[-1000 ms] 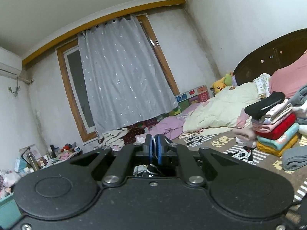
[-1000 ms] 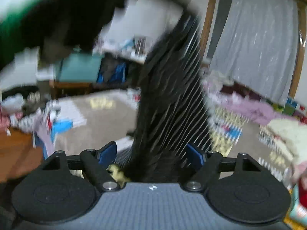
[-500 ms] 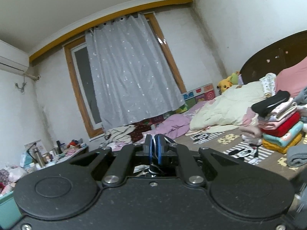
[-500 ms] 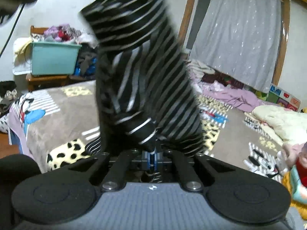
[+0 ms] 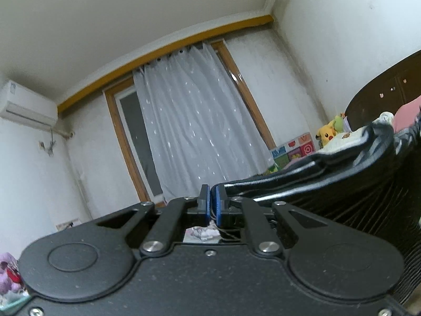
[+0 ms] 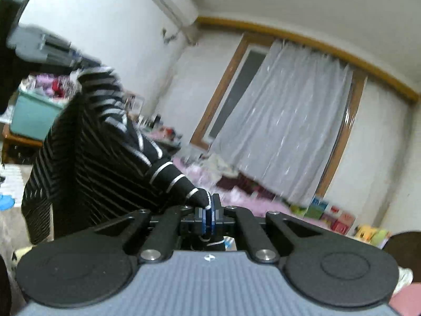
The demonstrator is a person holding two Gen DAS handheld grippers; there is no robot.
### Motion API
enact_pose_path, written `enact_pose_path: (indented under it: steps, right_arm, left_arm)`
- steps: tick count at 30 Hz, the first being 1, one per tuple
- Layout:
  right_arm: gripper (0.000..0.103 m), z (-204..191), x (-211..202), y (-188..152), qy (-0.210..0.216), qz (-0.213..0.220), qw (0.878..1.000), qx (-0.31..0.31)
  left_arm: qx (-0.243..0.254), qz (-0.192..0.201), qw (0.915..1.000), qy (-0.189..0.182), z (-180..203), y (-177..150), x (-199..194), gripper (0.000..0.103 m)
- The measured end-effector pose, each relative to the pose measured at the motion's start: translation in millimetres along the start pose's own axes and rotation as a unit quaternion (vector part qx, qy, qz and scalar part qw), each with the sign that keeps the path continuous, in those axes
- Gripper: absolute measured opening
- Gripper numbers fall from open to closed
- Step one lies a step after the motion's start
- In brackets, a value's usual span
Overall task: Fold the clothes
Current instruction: 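Lift the striped garment off the pile with both grippers and shake it open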
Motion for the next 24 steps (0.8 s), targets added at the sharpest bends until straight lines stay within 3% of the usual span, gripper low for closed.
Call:
enact_pose_path:
  steps: [5, 10, 12, 15, 16, 19, 24]
  right_arm:
    - [0.005, 4.9, -30.4, 19.9, 0.026, 0.009, 1.0, -0.007]
    - [0.005, -16.3, -56.1, 9.2, 0.067, -0.005, 0.997, -0.026]
    - [0.005, -25.4, -62.1, -3.2, 0.085, -0.02, 0.996, -0.021]
    - [0.005, -39.7, -47.3, -38.1, 0.11, -0.064, 0.992, 0.0]
    - [0.005, -44.0, -37.9, -52.8, 0.116, -0.081, 0.99, 0.006]
    - [0.005, -52.8, -16.4, -87.3, 0.12, -0.116, 0.985, 0.032]
    - [0.005, -47.6, -4.1, -109.0, 0.107, -0.13, 0.983, 0.074]
  left_arm:
    - [0.007, 0.02, 0.9997, 0.012, -11.0, 5.0, -27.3, 0.0]
    - [-0.013, 0.029, 0.9994, 0.013, -27.1, -1.0, -58.2, 0.0]
    - [-0.016, 0.012, 0.9998, 0.0, -22.9, -16.4, -58.2, 0.0]
    - [-0.022, -0.048, 0.9975, -0.048, -2.4, -63.5, -46.6, 0.0]
    - [-0.023, -0.074, 0.9946, -0.07, 9.4, -86.0, -43.8, 0.006]
    - [-0.03, -0.128, 0.9833, -0.126, 48.4, -143.3, -47.8, 0.057]
    - [-0.052, -0.185, 0.9552, -0.225, 130.9, -207.3, -77.4, 0.058]
Point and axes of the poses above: each gripper's, at about its wrist camera, not at the fingertips, and x roughly the way its jaws point, z to its right, y to its top, the point moved 8 cm from there along x, roughly the way its jaws point, and after that the axes turned 2 degrees about -z, right-handed, at the moved point
